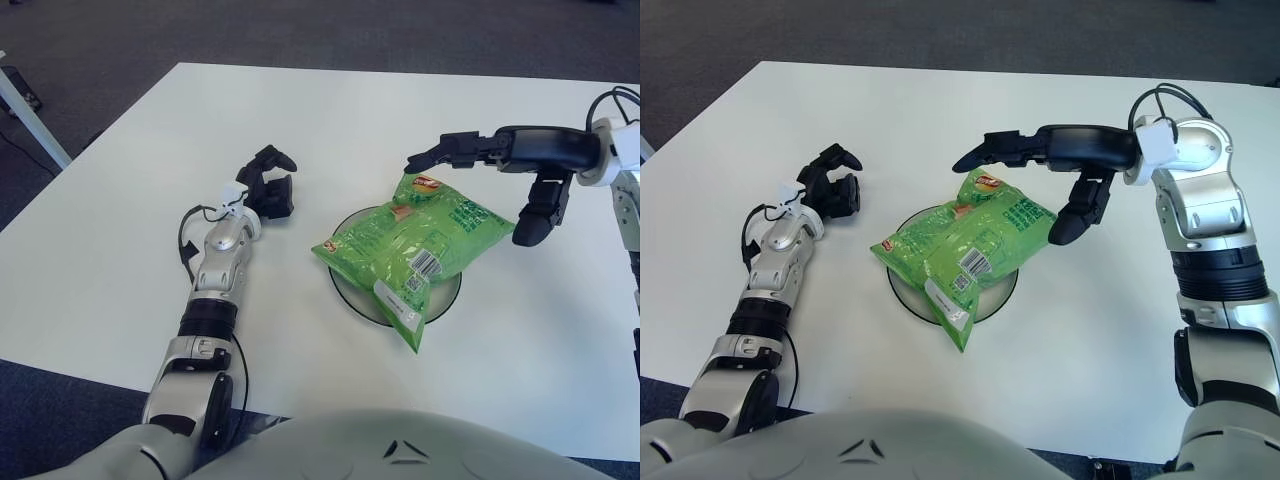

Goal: Put the snack into the plate.

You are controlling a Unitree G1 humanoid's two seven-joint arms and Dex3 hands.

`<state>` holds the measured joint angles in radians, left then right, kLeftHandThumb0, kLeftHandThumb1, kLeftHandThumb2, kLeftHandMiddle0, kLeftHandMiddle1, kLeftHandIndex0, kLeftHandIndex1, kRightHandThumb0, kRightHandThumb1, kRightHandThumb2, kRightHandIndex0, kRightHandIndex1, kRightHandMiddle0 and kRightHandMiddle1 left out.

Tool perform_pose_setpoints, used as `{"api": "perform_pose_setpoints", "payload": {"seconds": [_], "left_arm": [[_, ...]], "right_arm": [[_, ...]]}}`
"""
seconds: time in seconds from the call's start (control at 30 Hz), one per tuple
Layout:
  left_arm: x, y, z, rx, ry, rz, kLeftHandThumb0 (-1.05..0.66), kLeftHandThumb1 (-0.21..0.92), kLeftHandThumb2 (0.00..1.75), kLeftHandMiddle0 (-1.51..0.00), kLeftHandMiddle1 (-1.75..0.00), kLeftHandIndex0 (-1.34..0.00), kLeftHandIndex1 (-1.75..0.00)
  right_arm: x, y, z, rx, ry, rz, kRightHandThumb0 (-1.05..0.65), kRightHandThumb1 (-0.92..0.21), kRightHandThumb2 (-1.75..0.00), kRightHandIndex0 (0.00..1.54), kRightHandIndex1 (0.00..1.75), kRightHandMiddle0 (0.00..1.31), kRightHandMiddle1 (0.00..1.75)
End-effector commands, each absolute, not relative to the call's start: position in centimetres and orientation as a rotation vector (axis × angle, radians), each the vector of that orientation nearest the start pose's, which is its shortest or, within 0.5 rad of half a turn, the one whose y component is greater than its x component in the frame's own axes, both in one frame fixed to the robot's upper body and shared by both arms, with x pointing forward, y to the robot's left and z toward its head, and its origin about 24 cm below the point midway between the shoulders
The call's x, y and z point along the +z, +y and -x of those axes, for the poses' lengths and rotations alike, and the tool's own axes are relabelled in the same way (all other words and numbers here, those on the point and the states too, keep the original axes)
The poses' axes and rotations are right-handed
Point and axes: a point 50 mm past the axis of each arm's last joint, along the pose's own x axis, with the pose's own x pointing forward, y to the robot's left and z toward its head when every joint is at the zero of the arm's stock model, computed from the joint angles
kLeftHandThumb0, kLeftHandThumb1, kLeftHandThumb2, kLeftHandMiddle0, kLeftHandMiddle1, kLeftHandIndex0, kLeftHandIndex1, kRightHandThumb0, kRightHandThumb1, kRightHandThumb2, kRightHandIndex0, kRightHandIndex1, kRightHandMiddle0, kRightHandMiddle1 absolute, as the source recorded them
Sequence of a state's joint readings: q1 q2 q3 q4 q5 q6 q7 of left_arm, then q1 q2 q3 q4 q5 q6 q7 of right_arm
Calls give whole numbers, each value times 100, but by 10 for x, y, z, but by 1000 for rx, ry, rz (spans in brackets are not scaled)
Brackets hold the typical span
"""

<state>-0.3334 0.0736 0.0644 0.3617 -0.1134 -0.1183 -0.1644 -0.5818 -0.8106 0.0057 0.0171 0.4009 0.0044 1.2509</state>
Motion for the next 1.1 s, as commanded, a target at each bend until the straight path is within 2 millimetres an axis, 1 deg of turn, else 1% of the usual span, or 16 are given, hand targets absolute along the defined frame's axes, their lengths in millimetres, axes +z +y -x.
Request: {"api": "perform_pose_setpoints", "payload": {"seconds": [0.0,0.1,0.17,0.23,0.37,0.43,0.47,0.5,0.53,0.6,0.63,0.7,0.83,0.93,1.0,1.07], "left_arm": [[25,154,-300,-148,54,68,-45,39,123,-117,-175,-55,-175],[25,154,-300,-148,55,70,-45,39,123,-116,-175,-55,-175],[25,155,-301,-150,55,72,-45,39,123,-115,-175,-55,-175],[25,155,-301,-152,52,74,-45,39,123,-115,-175,-55,-175],[24,155,-301,-155,45,74,-45,39,123,-115,-175,-55,-175],[24,155,-301,-156,44,74,-45,39,123,-115,-175,-55,-175],[24,155,-301,-156,45,74,-45,39,123,-115,-175,-56,-175],[24,155,-301,-155,45,74,-46,38,123,-116,-175,-56,-175],[24,155,-301,-153,47,73,-46,38,123,-116,-175,-56,-175],[24,155,-302,-149,49,72,-46,38,124,-116,-175,-56,-175],[24,155,-302,-148,51,71,-46,38,124,-116,-175,-56,-175],[24,156,-302,-146,52,70,-46,38,124,-117,-175,-56,-175],[24,155,-302,-146,50,71,-46,37,124,-117,-175,-57,-175],[24,155,-302,-144,48,70,-46,37,125,-117,-175,-57,-175],[25,155,-302,-141,48,68,-46,37,125,-118,-175,-57,-175],[25,155,-301,-138,48,68,-46,37,124,-118,-175,-57,-175]], "right_arm": [[238,-232,-291,1160,-233,626,-91,-58,-57,6,3,0,60],[240,-243,-295,1120,-222,574,-93,-58,-58,6,3,0,60],[242,-242,-298,1119,-197,515,-95,-59,-58,6,3,0,58],[250,-242,-297,1131,-186,456,-96,-61,-57,6,3,0,54],[263,-242,-292,1110,-224,467,-96,-64,-54,6,3,0,50],[265,-241,-291,1103,-232,472,-96,-65,-53,7,4,0,49],[264,-242,-291,1054,-238,499,-96,-65,-53,7,4,0,49],[263,-243,-291,1018,-243,519,-92,-60,-56,10,6,0,58],[261,-245,-288,966,-247,543,-91,-58,-58,11,7,0,61],[259,-246,-284,895,-250,574,-82,-47,-70,14,12,0,76],[259,-247,-283,842,-256,599,-80,-44,-73,15,14,0,79],[258,-248,-282,785,-265,624,-70,-35,-86,11,36,0,90],[245,-254,-281,676,-242,662,-57,-25,-101,6,61,0,100],[225,-266,-273,564,-209,673,-49,-20,-108,6,69,0,103],[216,-271,-267,482,-202,693,-42,-18,-114,6,76,0,107],[208,-276,-263,420,-199,712,-41,-18,-115,6,80,0,108]]}}
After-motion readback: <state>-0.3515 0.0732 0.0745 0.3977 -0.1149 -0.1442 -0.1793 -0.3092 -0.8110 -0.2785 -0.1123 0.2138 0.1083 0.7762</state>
